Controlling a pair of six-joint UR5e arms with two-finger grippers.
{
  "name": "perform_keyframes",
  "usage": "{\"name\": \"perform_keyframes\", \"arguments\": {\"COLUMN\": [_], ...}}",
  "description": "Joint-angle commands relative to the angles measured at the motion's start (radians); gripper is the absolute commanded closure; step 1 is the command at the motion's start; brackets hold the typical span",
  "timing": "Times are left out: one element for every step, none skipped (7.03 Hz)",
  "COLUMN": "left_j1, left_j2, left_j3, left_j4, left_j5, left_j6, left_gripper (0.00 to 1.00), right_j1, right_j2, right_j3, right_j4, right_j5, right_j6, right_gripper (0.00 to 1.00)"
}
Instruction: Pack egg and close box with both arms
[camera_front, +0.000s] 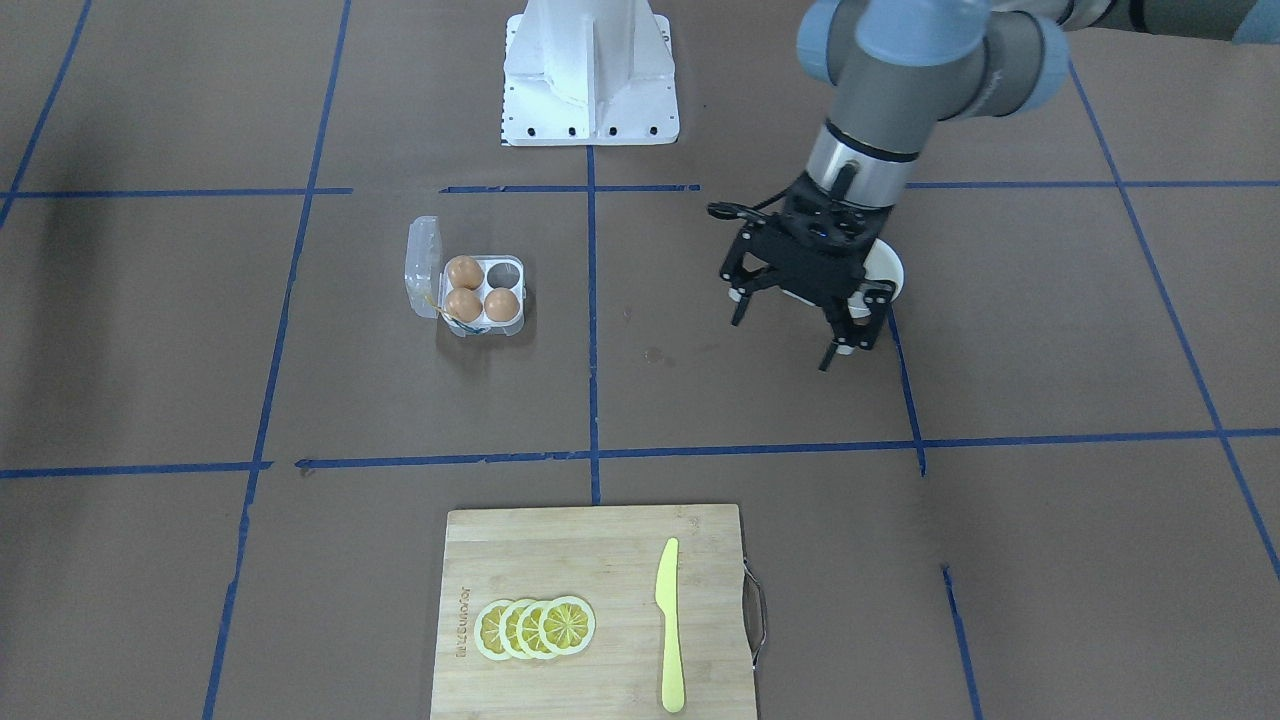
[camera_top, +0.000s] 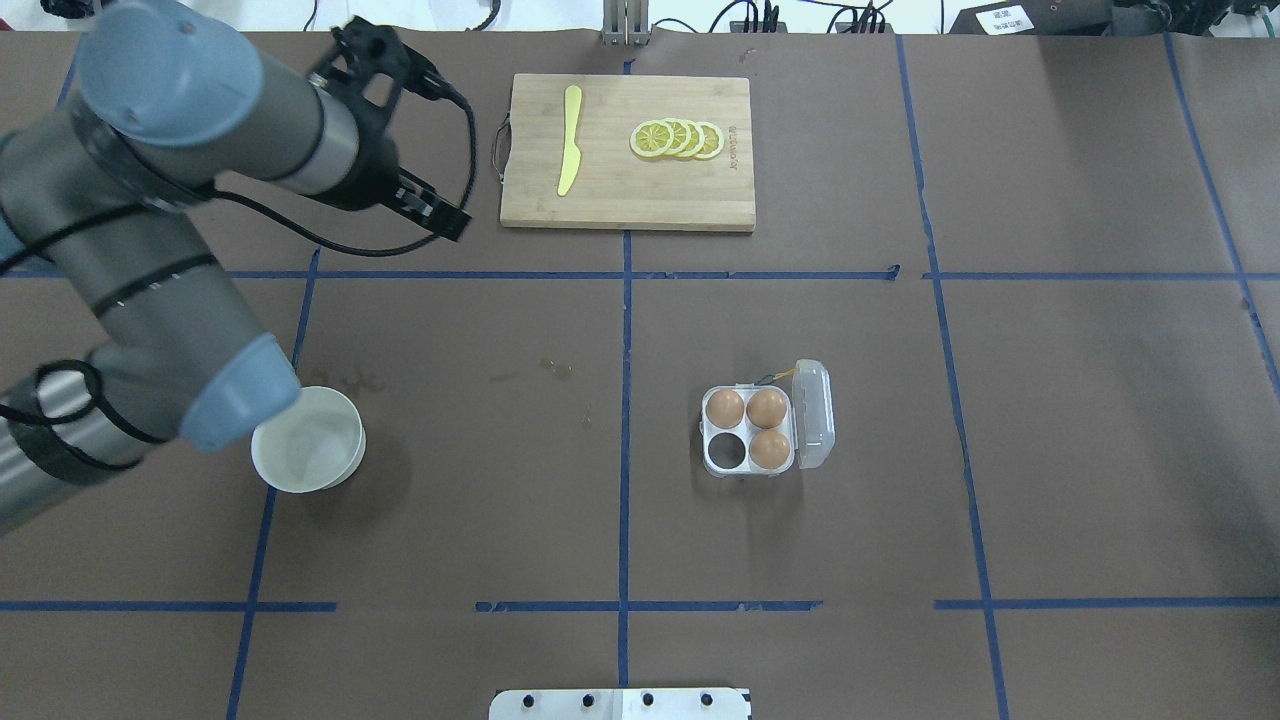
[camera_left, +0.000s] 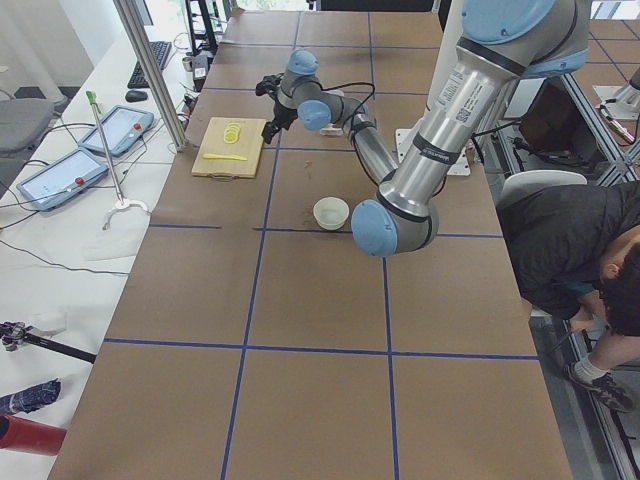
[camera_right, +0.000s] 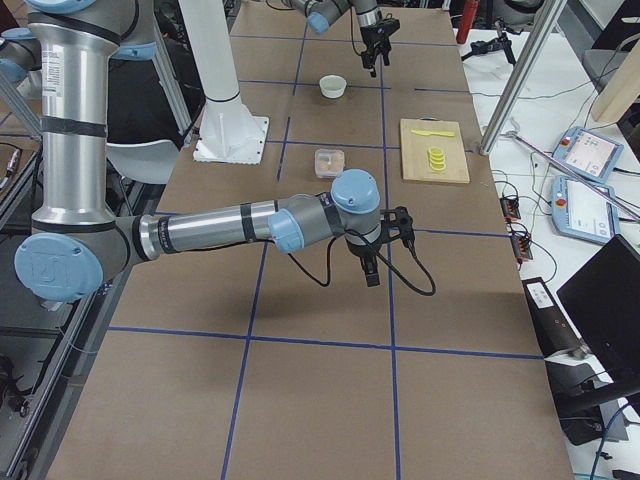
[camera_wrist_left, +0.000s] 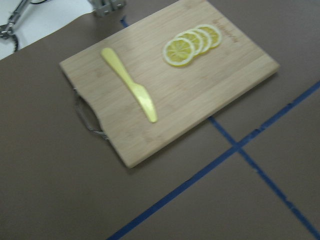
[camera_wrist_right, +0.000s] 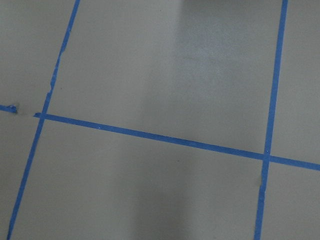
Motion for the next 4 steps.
{"name": "perform_keyframes", "arguments": {"left_j1": [-0.259,-0.383,-0.500,-0.570], "left_j2": [0.222,0.275,0.353,0.406], "left_j3": [-0.002,0.051,0.094,0.139], "left_j4": [0.043,0.046,0.038,0.049], "left_j5": [-0.129,-0.158,-0.172,-0.173], "left_j6": [0.248,0.351,0.534,0.583], "left_gripper": [0.00,0.00,0.00,0.00], "right_j1": [-0.076,-0.116,-0.145,-0.182], "right_j2": [0.015,0.016,0.018,0.032], "right_j3": [0.074,0.114,0.133,0.139], "right_j4": [-0.002,-0.002,-0.002,-0.001], "right_j5": [-0.004,-0.007,-0.009,-0.013], "right_j6": [0.167,0.235,0.273,0.318], "right_gripper": [0.00,0.00,0.00,0.00]}}
